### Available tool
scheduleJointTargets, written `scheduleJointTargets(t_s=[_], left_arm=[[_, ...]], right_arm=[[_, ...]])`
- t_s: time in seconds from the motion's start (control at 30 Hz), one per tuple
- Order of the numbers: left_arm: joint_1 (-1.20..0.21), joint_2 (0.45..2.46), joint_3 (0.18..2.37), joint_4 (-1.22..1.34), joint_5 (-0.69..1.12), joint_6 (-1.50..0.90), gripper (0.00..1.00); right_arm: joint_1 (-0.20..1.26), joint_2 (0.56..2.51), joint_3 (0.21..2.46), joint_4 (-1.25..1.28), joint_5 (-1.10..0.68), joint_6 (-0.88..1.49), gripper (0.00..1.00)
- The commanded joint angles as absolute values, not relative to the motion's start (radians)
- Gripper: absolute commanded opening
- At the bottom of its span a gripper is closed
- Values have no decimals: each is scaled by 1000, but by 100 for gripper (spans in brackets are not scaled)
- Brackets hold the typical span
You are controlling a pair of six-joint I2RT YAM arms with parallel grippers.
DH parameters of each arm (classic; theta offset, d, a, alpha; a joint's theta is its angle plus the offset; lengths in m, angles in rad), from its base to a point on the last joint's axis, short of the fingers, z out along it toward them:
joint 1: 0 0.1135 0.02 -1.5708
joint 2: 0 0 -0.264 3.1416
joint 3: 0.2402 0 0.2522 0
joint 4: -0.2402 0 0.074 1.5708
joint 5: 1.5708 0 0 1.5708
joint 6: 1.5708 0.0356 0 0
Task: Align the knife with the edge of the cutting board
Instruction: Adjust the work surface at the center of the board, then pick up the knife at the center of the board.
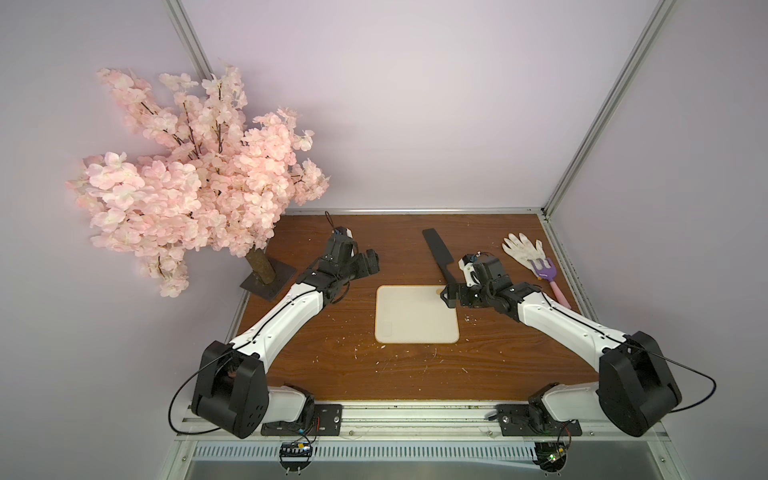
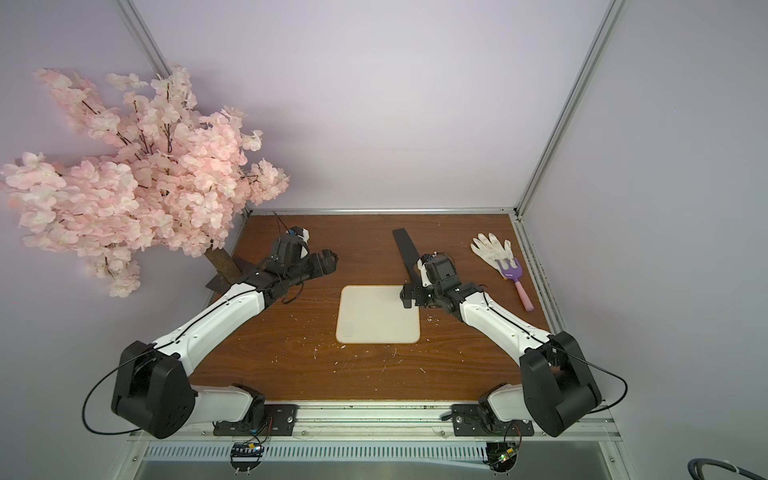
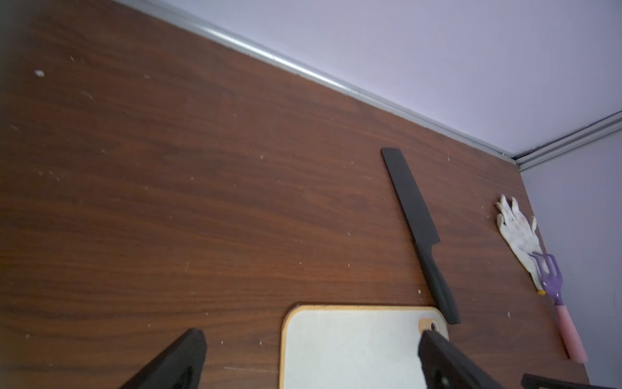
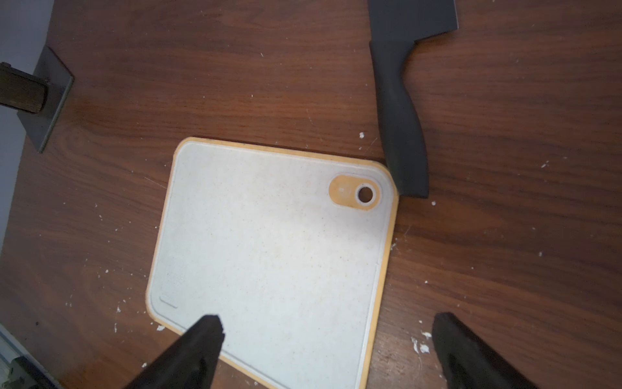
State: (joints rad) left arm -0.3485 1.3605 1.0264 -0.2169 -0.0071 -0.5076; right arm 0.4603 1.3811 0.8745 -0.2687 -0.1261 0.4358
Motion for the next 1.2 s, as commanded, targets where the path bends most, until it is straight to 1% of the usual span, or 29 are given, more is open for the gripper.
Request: scheduleJointTargets(t_s=[0.0,0.07,0.13,0.27,0.5,0.63,0.83,1.0,1.17], left_arm=[[-339,1402,1092,-220,-83,-441,100],[-338,1418,1093,-204,-109,-432,100],[-335,1394,1036,-136,-106,-426,100],[-300,1329,975,-89,-20,-434,100],[-301,1203,921,-50,-58,-390,100],[-309,1161,896,-19,-67,-368,100],[-313,1114,865,25,-73,-336,100],[-316,1075,846,50,-88,-312,100],[-324,1064,838,54,-109,-292,100]], right_arm=[[456,1359,920,-284,-105,397,99],[456,1359,924,-282,-107,388,99],[454,1356,922,-278,-107,378,99],[453,1361,940,-288,-74,351,99],[451,1396,976,-255,-99,354,99],[450,1463,1048,-287,-71,327,99],[445,1564,1163,-298,-75,303,99],[435,1657,1261,-334,-30,244,95],[431,1754,1324,-358,20,211,93]])
